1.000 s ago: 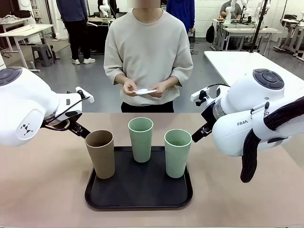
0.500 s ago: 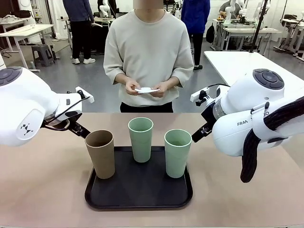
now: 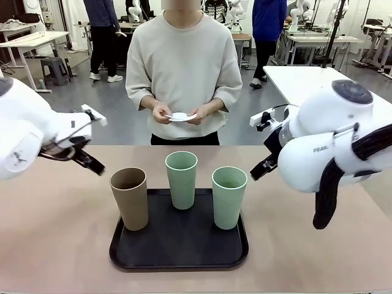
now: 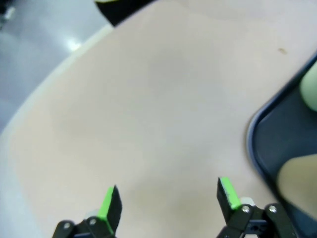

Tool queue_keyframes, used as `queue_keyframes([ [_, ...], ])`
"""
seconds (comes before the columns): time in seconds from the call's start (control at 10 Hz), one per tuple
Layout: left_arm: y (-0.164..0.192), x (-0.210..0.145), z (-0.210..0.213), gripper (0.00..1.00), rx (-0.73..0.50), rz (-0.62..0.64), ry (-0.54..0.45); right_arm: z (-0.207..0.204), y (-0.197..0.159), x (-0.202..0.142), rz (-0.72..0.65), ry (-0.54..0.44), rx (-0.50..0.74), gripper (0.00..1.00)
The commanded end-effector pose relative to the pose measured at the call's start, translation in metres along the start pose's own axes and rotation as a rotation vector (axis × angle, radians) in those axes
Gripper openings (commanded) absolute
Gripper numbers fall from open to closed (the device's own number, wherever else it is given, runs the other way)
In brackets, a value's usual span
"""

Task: Place coasters on the table and set cups on them.
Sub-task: Pick up one Reusable plastic cup and place it on a coaster set by the human.

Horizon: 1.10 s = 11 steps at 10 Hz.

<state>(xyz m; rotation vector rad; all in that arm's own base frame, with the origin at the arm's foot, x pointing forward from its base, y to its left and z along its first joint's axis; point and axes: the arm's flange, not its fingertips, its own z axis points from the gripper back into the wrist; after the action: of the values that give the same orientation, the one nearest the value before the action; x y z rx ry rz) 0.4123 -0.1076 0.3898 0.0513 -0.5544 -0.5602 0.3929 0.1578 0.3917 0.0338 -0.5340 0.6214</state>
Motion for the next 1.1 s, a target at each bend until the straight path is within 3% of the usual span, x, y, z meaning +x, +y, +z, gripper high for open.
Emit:
queue_keyframes([
  [0.0,0.007,-0.011,0.039,1.00,0.074,0.054,0.075,0.049,-0.007,-0.009,-0.049,0.057,0.062,1.00],
  [0.4,-0.009,-0.058,0.136,1.00,-0.318,0.034,0.257,0.157,0.053,-0.050,-0.040,0.317,0.169,1.00],
  [0.6,-0.018,-0.078,0.166,1.00,-0.318,0.067,0.301,0.182,0.077,-0.065,-0.061,0.386,0.152,1.00],
  [0.8,-0.027,-0.089,0.173,1.00,-0.233,0.119,0.348,0.167,0.075,-0.064,-0.064,0.417,0.126,1.00],
  [0.9,-0.025,-0.084,0.163,1.00,-0.178,0.077,0.290,0.186,0.077,-0.070,-0.039,0.395,0.145,1.00],
  [1.0,-0.016,-0.069,0.183,1.00,-0.313,0.064,0.317,0.186,0.077,-0.070,-0.039,0.395,0.145,1.00],
])
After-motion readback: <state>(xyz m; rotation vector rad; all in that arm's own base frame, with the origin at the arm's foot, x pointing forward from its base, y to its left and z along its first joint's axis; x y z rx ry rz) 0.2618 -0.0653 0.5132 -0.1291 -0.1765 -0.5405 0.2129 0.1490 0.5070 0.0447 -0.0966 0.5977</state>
